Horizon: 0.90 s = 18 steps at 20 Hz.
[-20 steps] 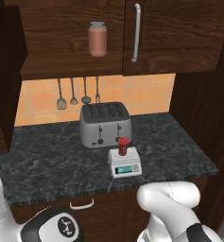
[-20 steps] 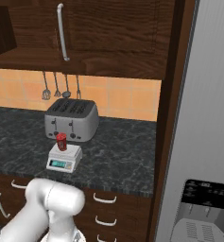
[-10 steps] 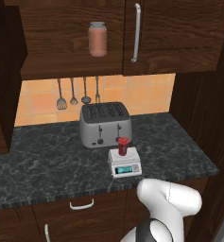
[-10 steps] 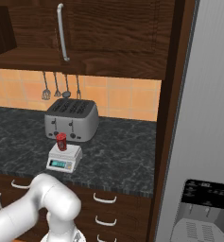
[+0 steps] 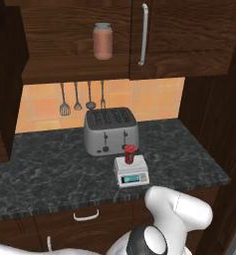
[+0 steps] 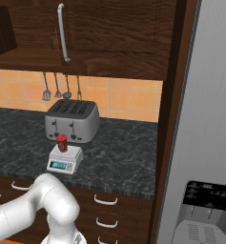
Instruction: Pick the yogurt and place it on the digital scale for weighing, and close the cabinet.
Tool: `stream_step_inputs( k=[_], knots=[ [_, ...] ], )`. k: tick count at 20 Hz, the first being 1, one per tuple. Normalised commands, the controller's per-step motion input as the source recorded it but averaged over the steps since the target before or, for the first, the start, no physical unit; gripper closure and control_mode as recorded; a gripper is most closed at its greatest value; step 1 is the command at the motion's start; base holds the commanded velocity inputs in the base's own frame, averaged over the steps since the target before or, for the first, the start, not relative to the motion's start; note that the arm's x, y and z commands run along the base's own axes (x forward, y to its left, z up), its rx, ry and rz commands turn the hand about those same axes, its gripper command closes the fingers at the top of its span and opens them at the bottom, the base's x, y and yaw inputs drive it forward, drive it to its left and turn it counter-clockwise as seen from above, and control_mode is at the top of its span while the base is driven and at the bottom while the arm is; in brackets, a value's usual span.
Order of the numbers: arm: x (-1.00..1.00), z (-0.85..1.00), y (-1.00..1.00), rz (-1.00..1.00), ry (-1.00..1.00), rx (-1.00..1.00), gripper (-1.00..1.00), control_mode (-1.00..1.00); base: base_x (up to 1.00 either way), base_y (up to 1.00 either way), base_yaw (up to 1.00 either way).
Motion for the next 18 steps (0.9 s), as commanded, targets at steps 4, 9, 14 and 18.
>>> stream_step_inputs(
  k=[4, 9, 14, 18],
  knots=[
    [0.48, 0.0, -0.52, -0.07, 0.09, 0.07, -1.0, -1.0, 0.0, 0.0, 0.0],
    [0.43, 0.03, -0.25, -0.26, 0.08, -0.03, -1.0, -1.0, 0.0, 0.0, 0.0],
    [0.11, 0.19, -0.65, -0.2, 0.05, -0.01, -1.0, -1.0, 0.0, 0.0, 0.0],
    [0.16, 0.23, -1.0, -0.14, 0.04, 0.03, -1.0, -1.0, 0.0, 0.0, 0.0]
  ],
)
